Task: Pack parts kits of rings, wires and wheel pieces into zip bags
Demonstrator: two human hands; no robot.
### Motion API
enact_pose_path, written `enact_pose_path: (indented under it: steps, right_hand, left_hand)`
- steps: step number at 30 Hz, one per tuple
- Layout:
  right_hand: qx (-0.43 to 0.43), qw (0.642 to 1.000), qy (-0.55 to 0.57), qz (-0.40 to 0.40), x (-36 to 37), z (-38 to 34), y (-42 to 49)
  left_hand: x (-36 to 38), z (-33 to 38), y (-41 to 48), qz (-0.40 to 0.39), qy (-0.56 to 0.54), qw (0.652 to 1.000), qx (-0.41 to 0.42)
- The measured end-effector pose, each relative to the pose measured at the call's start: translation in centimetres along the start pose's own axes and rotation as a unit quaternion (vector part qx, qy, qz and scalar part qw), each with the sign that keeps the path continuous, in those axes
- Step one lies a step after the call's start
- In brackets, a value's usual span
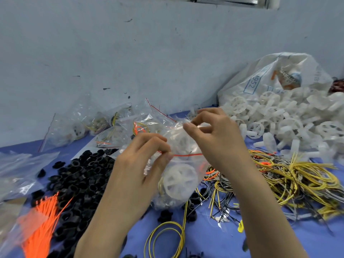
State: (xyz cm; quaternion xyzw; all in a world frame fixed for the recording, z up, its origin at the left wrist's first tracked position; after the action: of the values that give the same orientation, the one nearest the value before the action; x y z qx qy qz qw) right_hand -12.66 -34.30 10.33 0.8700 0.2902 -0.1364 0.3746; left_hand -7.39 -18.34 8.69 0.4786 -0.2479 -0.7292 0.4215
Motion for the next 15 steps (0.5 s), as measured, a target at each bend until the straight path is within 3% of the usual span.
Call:
enact_pose_path:
  steps: [3,10,15]
  right_hand:
    - [-0.010,0.996,-0.073,-0.041,-0.1,0.8,0.2]
    - [-0.073,0.992,-0.063,-0.086,-1.4,0.6,0.3]
    - [-0.061,0.980,-0.061,-0.179,-2.5,2.6,0.3]
  left_hand:
    - [-0.8,-1.2,-0.1,0.046,-0.001,0.999,-0.026]
    - [-1.2,-2.2,-0.3,0.060,0.016,0.996,-0.064]
    - [-2.0,-3.0,-0.7,0.051,-0.029,0.993,-0.099]
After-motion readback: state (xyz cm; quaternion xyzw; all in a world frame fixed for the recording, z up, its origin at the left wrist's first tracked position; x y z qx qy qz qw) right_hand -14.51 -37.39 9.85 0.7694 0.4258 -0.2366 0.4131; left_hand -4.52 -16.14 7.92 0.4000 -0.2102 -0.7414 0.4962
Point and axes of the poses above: each hand's wrist, its own y-axis towards the middle knuckle, its own x-axis out of the palm, z = x × y, the point moved 5 cm from there along y, towards the middle knuckle, and after that the axes turned 3 degrees about -y, right-handed, at the moved point
